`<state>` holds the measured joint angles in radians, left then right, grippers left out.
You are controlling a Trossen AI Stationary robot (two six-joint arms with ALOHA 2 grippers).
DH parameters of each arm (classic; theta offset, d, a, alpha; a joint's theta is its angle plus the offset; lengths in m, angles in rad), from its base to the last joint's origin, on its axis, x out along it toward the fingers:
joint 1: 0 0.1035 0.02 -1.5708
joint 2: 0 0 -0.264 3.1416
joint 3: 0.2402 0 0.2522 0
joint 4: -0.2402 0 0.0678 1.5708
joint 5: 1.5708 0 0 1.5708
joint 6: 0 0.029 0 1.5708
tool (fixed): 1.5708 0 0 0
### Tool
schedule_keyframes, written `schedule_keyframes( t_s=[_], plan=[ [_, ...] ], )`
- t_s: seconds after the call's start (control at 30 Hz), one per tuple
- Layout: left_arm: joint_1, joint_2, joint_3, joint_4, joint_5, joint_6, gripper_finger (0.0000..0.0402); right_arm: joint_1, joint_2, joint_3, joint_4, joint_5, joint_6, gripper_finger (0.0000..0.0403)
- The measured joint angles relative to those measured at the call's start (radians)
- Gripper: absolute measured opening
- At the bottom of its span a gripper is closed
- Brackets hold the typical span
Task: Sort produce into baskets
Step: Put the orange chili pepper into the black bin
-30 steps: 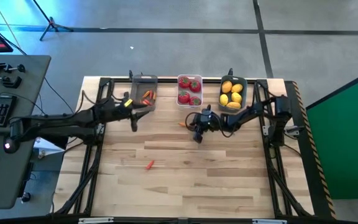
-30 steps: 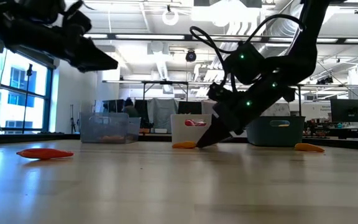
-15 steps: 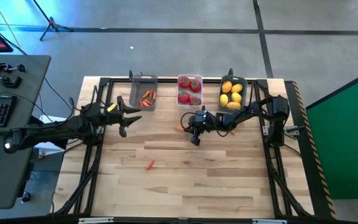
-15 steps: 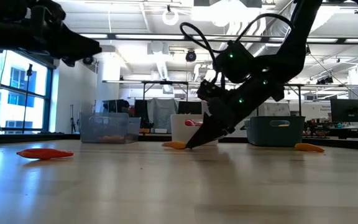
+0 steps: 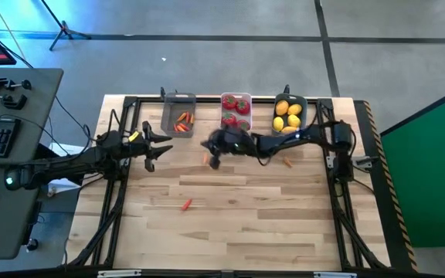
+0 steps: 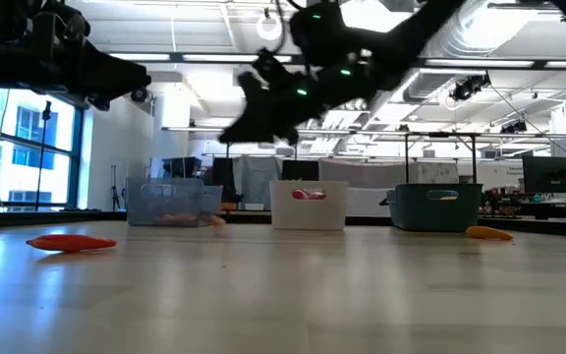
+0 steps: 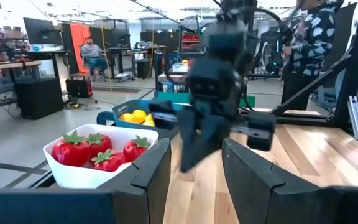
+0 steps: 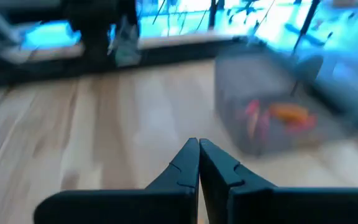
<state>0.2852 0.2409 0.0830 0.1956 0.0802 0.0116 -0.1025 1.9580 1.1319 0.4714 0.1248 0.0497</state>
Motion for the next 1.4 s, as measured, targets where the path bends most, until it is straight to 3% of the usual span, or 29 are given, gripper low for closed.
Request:
schedule_keyframes(
  t_s=[0.27, 0.4, 0.73, 0.9, 1.13, 1.4],
  plan=[
    [0.0, 0.0, 0.0, -0.002, 0.0, 0.001, 0.0131, -0.093, 0.215, 0.391, -0.189, -0.024, -0.03, 0.0],
    [0.0, 0.0, 0.0, -0.016, 0.0, 0.0, 0.0131, -0.116, 0.284, 0.55, -0.445, -0.041, 0.013, 0.0011],
    [0.0, 0.001, 0.0, -0.026, -0.001, 0.009, 0.0131, 0.008, 0.293, 0.59, -0.695, 0.093, 0.066, 0.0173],
    [0.0, 0.001, 0.0, -0.026, -0.001, 0.009, 0.0131, 0.032, 0.326, 0.588, -0.753, 0.207, 0.174, 0.0209],
    [0.0, 0.001, 0.0, -0.027, -0.001, 0.012, 0.0131, 0.009, 0.393, 0.588, -0.755, 0.185, 0.268, 0.0173],
    [0.0, 0.001, 0.0, -0.041, -0.002, 0.011, 0.0131, -0.003, 0.415, 0.59, -0.704, 0.143, 0.241, 0.0068]
  ],
)
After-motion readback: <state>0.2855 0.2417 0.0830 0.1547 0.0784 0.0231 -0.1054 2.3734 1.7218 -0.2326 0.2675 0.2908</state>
